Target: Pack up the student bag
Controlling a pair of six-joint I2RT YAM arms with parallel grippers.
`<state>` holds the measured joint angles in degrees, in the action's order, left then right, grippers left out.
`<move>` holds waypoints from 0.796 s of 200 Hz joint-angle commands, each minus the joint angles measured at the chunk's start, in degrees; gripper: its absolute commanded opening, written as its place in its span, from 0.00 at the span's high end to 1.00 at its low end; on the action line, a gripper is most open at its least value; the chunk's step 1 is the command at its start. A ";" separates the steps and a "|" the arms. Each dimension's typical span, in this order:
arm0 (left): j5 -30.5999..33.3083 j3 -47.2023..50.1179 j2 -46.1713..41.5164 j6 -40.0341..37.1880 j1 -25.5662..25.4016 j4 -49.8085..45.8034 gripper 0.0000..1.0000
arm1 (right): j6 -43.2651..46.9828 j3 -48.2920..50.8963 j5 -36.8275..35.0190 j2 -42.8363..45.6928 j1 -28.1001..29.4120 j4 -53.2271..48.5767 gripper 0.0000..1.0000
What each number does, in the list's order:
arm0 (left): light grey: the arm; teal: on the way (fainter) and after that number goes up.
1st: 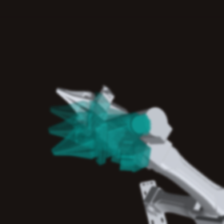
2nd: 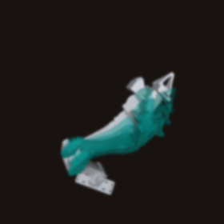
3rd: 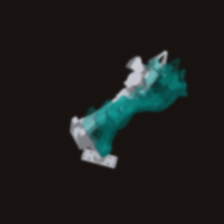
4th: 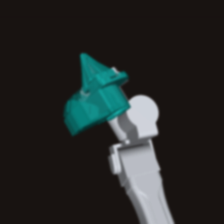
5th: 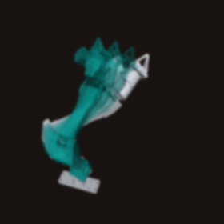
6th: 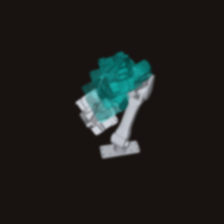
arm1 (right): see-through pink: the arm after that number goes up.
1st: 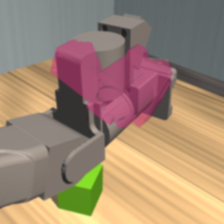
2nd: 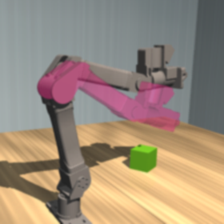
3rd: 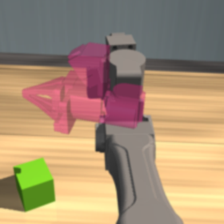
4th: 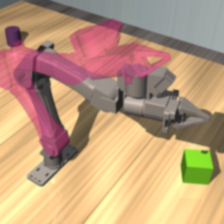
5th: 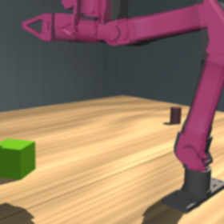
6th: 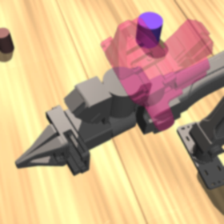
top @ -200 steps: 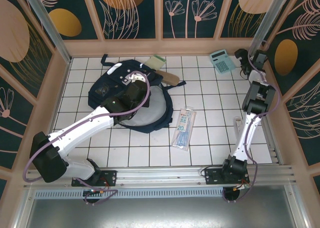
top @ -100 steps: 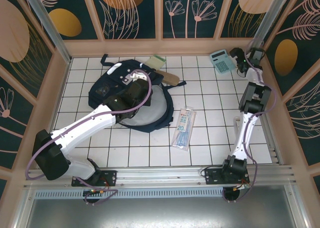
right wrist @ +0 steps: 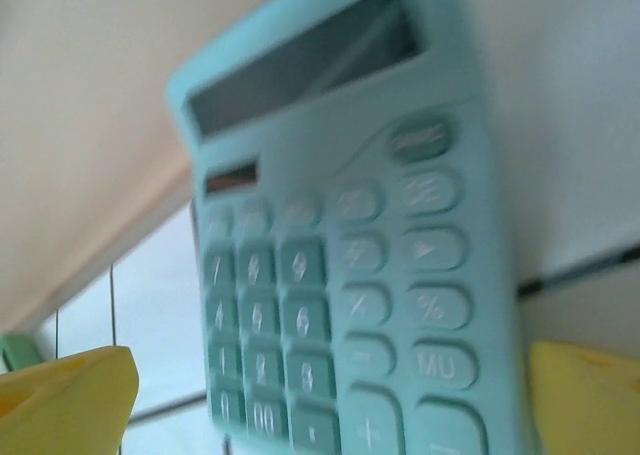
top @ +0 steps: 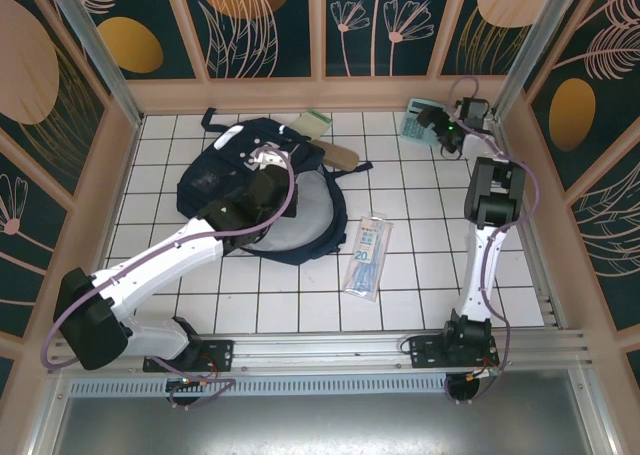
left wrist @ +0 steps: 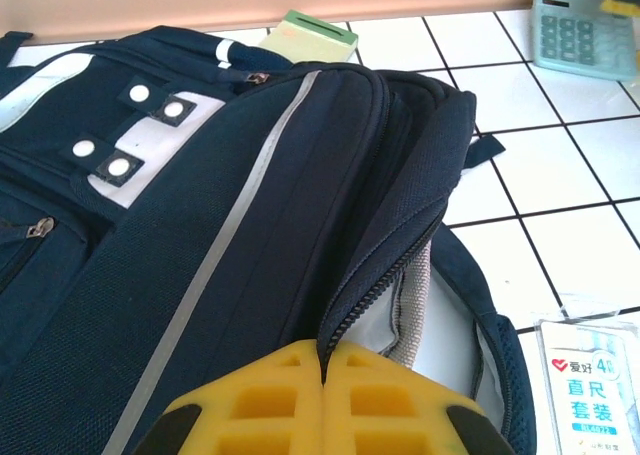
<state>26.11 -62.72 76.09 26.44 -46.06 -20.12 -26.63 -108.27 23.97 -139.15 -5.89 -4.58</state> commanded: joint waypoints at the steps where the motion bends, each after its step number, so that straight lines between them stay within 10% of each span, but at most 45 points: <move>1: 0.62 0.87 -2.67 0.12 0.42 2.80 1.00 | 2.06 6.79 -1.18 6.23 3.21 -1.29 0.01; 63: 0.54 2.64 -4.97 0.19 0.45 3.16 1.00 | 4.12 11.76 -17.31 11.35 4.22 -0.13 0.01; 159: 1.05 0.78 -2.24 0.01 0.41 2.39 1.00 | 1.82 7.70 -6.51 6.06 -1.93 7.38 0.02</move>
<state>25.71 -60.16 73.03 26.44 -46.06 -19.44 -25.80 -97.69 14.70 -131.37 -8.19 -1.23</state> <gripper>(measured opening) 0.061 0.978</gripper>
